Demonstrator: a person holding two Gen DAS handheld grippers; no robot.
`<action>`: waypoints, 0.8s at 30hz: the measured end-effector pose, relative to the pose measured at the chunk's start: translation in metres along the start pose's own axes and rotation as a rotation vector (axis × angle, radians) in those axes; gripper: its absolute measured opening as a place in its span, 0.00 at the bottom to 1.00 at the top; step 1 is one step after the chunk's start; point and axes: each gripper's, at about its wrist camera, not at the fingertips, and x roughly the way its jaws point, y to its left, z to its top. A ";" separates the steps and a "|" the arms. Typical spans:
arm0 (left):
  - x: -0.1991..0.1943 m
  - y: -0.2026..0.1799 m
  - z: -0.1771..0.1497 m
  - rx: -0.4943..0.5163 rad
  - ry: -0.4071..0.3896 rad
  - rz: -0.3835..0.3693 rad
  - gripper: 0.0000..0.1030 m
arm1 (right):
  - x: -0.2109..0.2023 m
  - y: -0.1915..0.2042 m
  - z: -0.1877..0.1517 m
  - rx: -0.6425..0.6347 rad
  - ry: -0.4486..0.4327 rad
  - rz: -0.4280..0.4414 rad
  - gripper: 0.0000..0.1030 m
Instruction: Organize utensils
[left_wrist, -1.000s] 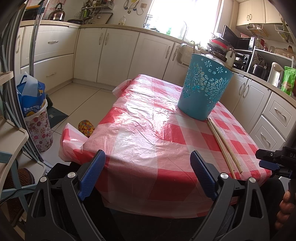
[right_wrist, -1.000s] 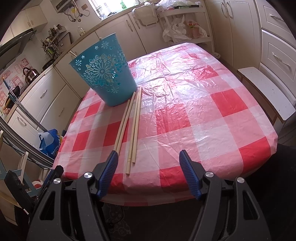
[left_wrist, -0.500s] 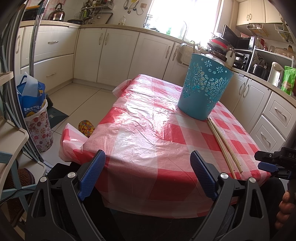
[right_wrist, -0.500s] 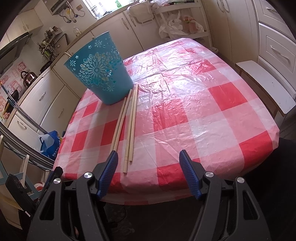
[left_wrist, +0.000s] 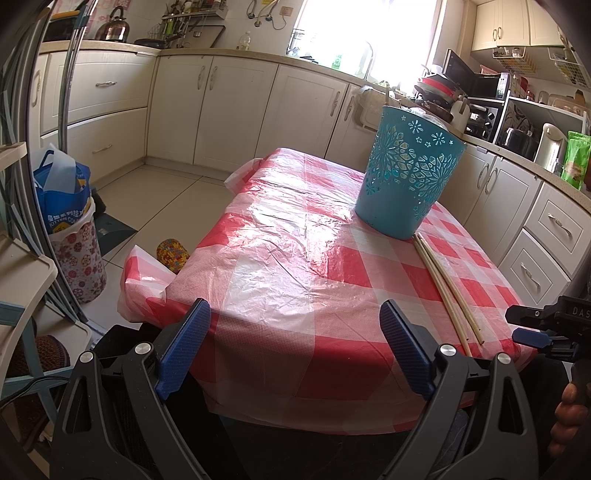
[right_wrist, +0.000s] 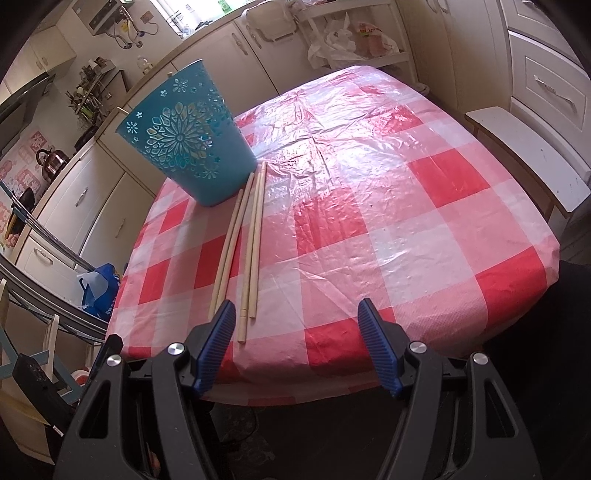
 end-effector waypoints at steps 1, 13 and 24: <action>0.000 0.000 0.000 0.000 0.000 0.000 0.86 | 0.000 -0.001 0.000 0.004 0.002 0.002 0.64; 0.000 0.000 0.000 0.000 0.000 0.000 0.86 | 0.000 -0.003 0.001 0.026 0.003 0.015 0.64; 0.000 -0.001 0.000 0.000 0.000 0.000 0.86 | 0.000 -0.002 0.001 0.026 0.003 0.015 0.65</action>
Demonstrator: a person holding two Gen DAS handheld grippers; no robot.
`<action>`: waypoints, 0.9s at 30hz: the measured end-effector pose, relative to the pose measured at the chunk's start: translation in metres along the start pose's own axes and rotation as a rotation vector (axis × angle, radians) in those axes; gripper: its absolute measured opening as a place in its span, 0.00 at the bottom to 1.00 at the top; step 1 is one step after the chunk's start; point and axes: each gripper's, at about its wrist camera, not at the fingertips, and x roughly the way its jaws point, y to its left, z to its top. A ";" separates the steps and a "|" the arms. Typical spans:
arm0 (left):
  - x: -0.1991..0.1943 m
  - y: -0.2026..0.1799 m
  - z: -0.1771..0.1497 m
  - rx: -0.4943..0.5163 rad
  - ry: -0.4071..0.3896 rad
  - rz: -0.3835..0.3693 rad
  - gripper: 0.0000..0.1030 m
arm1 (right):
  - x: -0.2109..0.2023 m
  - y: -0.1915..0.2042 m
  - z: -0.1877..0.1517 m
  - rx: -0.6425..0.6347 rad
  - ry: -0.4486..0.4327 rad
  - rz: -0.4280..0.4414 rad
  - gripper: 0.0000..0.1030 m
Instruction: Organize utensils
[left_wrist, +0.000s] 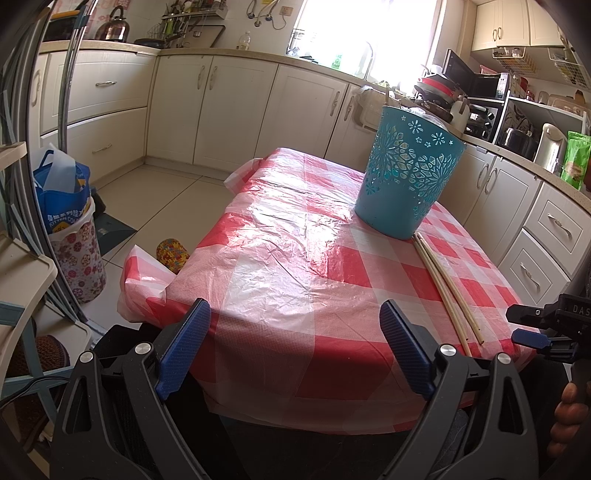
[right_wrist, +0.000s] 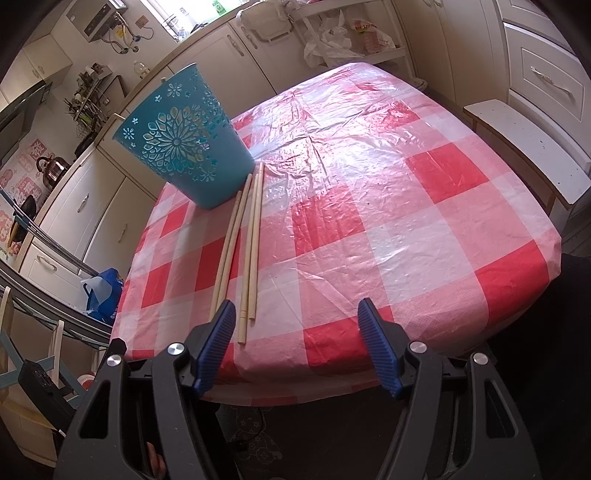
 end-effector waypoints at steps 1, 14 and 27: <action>0.000 0.000 0.000 0.000 0.000 0.000 0.86 | 0.000 0.000 0.000 -0.001 0.000 -0.001 0.65; 0.000 0.000 0.000 0.001 0.000 0.001 0.86 | 0.000 0.001 -0.001 -0.004 0.000 -0.002 0.64; 0.000 -0.001 0.000 0.001 0.000 0.001 0.86 | 0.000 0.001 0.000 -0.005 0.001 -0.003 0.64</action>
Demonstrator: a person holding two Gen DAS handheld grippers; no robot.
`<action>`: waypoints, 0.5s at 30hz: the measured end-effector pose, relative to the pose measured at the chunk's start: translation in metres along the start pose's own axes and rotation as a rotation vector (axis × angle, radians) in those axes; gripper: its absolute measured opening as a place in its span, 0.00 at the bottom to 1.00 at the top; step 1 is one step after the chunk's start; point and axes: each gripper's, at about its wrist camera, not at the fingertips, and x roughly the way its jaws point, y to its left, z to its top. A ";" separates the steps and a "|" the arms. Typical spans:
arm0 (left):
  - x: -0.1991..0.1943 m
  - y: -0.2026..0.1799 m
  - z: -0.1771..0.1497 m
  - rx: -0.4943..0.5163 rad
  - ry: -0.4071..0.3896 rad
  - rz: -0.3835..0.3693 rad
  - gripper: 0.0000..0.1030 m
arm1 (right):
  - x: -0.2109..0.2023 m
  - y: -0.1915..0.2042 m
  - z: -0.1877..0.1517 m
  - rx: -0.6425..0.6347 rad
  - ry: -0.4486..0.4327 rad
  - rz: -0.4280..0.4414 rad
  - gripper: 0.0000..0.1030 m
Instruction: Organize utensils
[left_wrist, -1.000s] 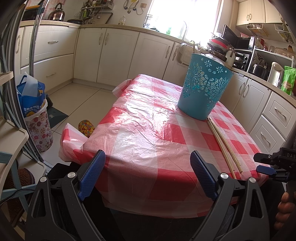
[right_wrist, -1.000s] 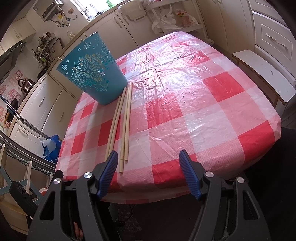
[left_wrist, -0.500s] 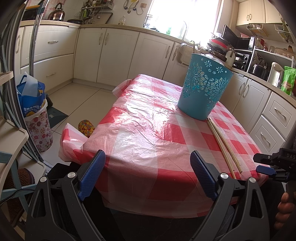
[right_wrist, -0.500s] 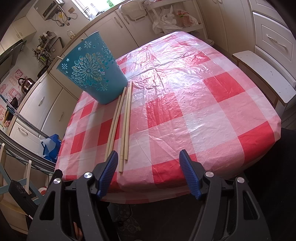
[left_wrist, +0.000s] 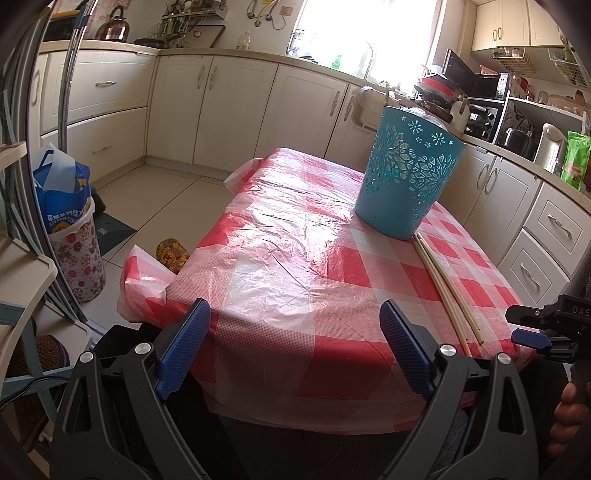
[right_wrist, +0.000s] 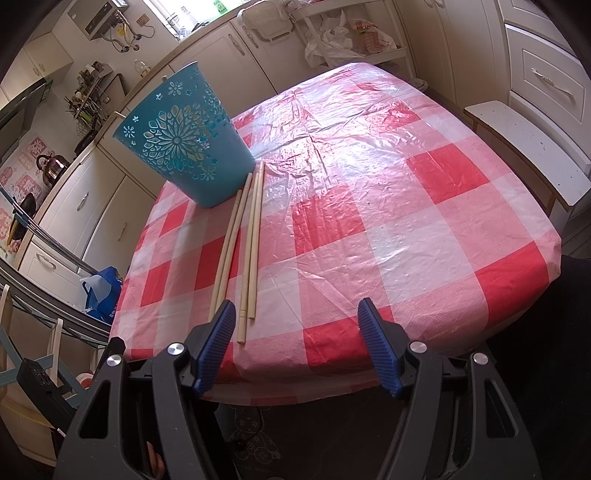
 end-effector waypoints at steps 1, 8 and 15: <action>0.000 0.000 0.000 0.000 0.000 0.000 0.86 | 0.000 0.000 0.000 0.000 0.000 0.000 0.65; 0.000 0.000 0.000 0.000 0.000 0.001 0.86 | -0.002 0.006 -0.002 -0.035 -0.018 -0.016 0.64; -0.004 0.001 0.002 0.006 -0.001 0.013 0.86 | -0.009 0.028 0.003 -0.166 -0.072 -0.015 0.64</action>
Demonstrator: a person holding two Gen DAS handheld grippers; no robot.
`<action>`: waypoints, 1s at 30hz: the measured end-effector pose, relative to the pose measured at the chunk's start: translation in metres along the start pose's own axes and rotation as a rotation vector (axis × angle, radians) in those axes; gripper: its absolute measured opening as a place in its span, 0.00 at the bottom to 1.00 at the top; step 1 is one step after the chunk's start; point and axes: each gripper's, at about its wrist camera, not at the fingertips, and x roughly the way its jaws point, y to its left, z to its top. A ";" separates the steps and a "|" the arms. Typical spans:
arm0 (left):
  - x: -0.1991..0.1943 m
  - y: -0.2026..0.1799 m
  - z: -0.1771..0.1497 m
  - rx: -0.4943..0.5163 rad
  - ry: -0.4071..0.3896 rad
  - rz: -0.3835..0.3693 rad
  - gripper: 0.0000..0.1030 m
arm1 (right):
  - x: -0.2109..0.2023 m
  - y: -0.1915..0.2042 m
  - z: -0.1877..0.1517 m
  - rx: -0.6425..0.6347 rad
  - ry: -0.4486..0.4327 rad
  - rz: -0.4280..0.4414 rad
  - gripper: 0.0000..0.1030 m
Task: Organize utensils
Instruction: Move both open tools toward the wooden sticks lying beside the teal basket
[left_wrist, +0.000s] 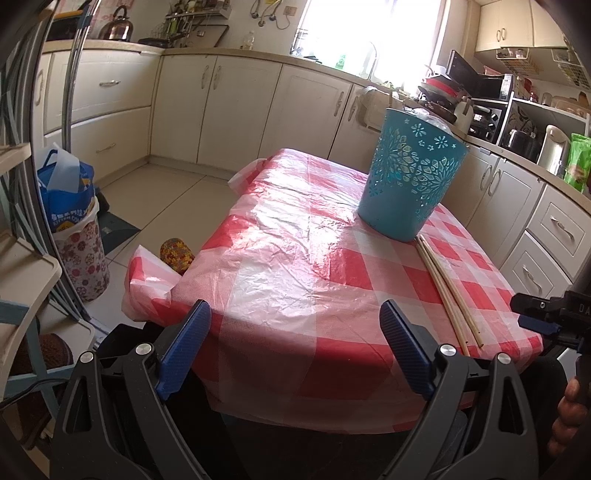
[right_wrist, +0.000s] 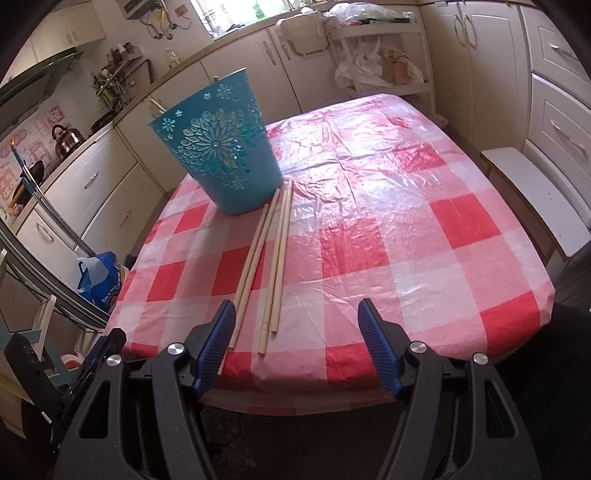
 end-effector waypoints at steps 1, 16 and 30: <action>-0.001 -0.002 0.000 0.013 0.001 -0.004 0.86 | 0.000 0.002 0.001 -0.013 -0.004 0.003 0.64; 0.016 -0.050 0.013 0.091 0.075 -0.089 0.86 | 0.044 0.011 0.040 -0.141 0.015 -0.007 0.41; 0.038 -0.069 0.023 0.089 0.101 -0.105 0.86 | 0.098 0.017 0.059 -0.225 0.095 -0.058 0.25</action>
